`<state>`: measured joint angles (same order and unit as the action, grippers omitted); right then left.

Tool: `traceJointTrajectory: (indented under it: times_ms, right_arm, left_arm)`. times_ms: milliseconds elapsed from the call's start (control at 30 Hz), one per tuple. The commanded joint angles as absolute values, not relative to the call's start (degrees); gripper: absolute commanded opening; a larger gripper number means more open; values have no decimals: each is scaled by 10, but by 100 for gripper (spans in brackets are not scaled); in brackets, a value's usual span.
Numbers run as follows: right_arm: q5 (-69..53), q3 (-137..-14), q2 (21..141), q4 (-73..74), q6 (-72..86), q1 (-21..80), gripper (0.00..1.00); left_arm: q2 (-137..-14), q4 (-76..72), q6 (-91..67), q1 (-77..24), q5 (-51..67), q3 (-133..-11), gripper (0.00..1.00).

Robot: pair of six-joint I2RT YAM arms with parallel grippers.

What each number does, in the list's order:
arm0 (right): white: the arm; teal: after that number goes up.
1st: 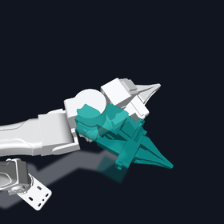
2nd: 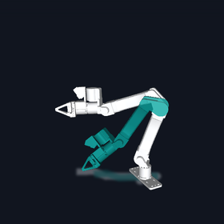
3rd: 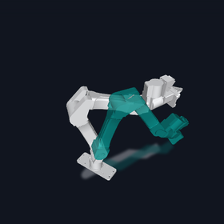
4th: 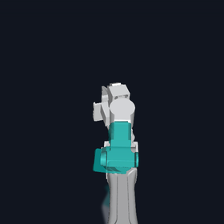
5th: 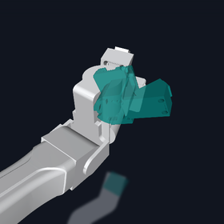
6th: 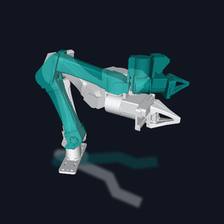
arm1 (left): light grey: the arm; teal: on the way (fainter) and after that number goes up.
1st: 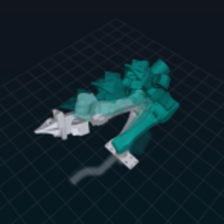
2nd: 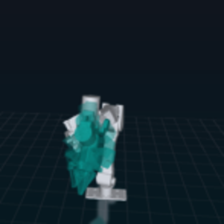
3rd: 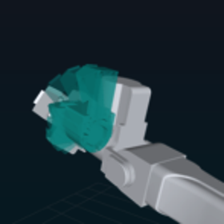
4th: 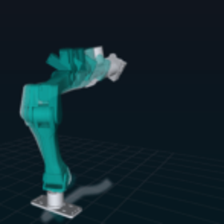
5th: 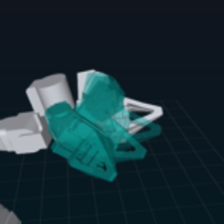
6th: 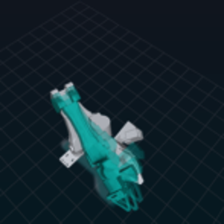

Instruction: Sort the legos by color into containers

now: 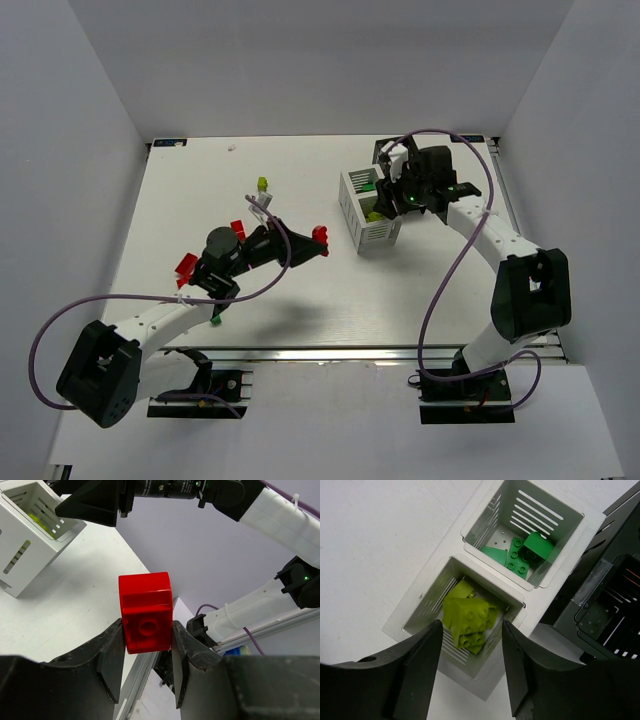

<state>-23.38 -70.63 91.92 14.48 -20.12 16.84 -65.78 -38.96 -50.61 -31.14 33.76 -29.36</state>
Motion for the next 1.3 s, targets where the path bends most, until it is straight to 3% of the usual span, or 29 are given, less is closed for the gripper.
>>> traceJointTrajectory:
  times_ms: [0,100,133,200,300,433,567,1267]
  right_arm:
    - [-257,-739,911,135,-207,166,58]
    - [-330,-759,890,163,-249,166,72]
    - [-365,-760,880,179,-261,164,85]
    - [-490,-758,854,192,-275,164,89]
    - [-630,-744,829,166,-217,167,89]
    - [-674,-692,817,5,71,182,88]
    - [-715,-674,826,-118,213,199,88]
    - [-720,-664,844,-163,243,273,83]
  left_arm:
    - [-647,-387,-491,-318,334,-314,3]
    - [-647,-388,-486,-323,333,-316,3]
    - [-648,-388,-484,-325,332,-314,3]
    - [-650,-393,-480,-328,331,-313,3]
    - [-657,-404,-478,-334,332,-311,3]
    - [-663,-423,-477,-340,337,-309,3]
    - [-667,-446,-481,-345,343,-308,3]
    - [-673,-514,-513,-357,350,-307,4]
